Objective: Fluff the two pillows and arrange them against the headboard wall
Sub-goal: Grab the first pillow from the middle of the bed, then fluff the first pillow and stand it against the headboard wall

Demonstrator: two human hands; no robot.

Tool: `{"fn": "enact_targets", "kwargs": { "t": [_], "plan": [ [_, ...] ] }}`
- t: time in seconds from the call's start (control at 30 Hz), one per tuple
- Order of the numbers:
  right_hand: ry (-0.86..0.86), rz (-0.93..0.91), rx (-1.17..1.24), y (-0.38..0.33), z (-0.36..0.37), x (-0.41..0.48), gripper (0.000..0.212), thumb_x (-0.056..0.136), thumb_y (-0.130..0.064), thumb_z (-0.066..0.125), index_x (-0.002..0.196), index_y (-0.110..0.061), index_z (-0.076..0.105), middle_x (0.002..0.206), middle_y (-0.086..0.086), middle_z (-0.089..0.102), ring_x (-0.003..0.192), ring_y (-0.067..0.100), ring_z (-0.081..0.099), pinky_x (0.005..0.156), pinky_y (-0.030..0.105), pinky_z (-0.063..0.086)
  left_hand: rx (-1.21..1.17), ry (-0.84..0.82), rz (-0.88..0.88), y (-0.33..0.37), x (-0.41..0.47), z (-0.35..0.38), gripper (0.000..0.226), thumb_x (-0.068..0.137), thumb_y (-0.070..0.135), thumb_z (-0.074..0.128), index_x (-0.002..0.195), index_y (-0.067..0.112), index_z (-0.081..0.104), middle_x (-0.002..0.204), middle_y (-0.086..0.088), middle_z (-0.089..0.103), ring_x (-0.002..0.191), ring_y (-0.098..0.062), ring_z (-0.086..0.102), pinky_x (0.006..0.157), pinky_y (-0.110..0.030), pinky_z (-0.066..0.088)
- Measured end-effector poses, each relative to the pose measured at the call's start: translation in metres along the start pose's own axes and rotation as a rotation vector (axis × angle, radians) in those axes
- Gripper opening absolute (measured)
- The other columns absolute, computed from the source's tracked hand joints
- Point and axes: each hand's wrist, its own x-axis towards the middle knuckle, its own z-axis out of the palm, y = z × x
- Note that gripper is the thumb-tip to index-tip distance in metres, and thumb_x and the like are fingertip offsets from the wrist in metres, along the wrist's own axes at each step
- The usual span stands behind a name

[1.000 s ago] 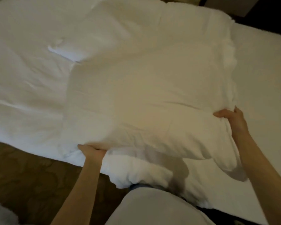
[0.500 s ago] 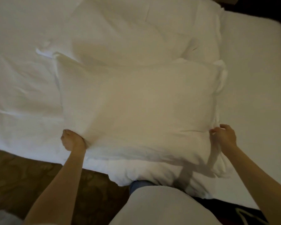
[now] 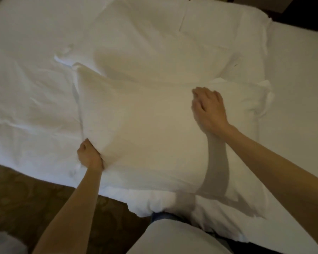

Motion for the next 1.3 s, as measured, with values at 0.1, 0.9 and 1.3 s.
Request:
{"fn": "enact_targets", "kwargs": {
  "t": [0.1,0.9,1.3],
  "plan": [
    [-0.237,-0.089,-0.113,-0.02,0.022,0.034,0.056,0.092,-0.049,0.028,0.136,-0.018,0.042,0.143,0.008,0.046,0.133,0.026,0.037,0.11,0.044,0.02,0.017,0.121,-0.156,-0.011,-0.01,-0.001,0.049,0.086,0.053,0.038,0.112,0.022,0.064,0.128,-0.011,0.057,0.111,-0.033,0.055,0.104,-0.051,0.04],
    [0.093,0.384,0.205,0.076,-0.057,-0.002,0.056,0.077,-0.063,0.044,0.056,-0.012,0.05,0.055,0.005,0.052,0.061,0.025,0.052,0.053,0.034,0.035,-0.699,-0.26,-0.271,0.069,-0.152,0.017,0.063,0.083,0.059,0.058,0.129,0.014,0.058,0.122,-0.008,0.068,0.106,-0.029,0.067,0.092,-0.042,0.056],
    [0.65,0.862,0.497,0.243,-0.156,-0.18,0.053,0.081,-0.059,0.049,0.048,-0.018,0.043,0.049,0.0,0.046,0.048,0.012,0.038,0.05,0.029,0.03,-0.245,-0.931,0.211,0.145,-0.319,0.179,0.059,0.094,0.044,0.05,0.143,0.013,0.042,0.139,-0.007,0.056,0.123,-0.025,0.057,0.104,-0.042,0.048]
  ]
}}
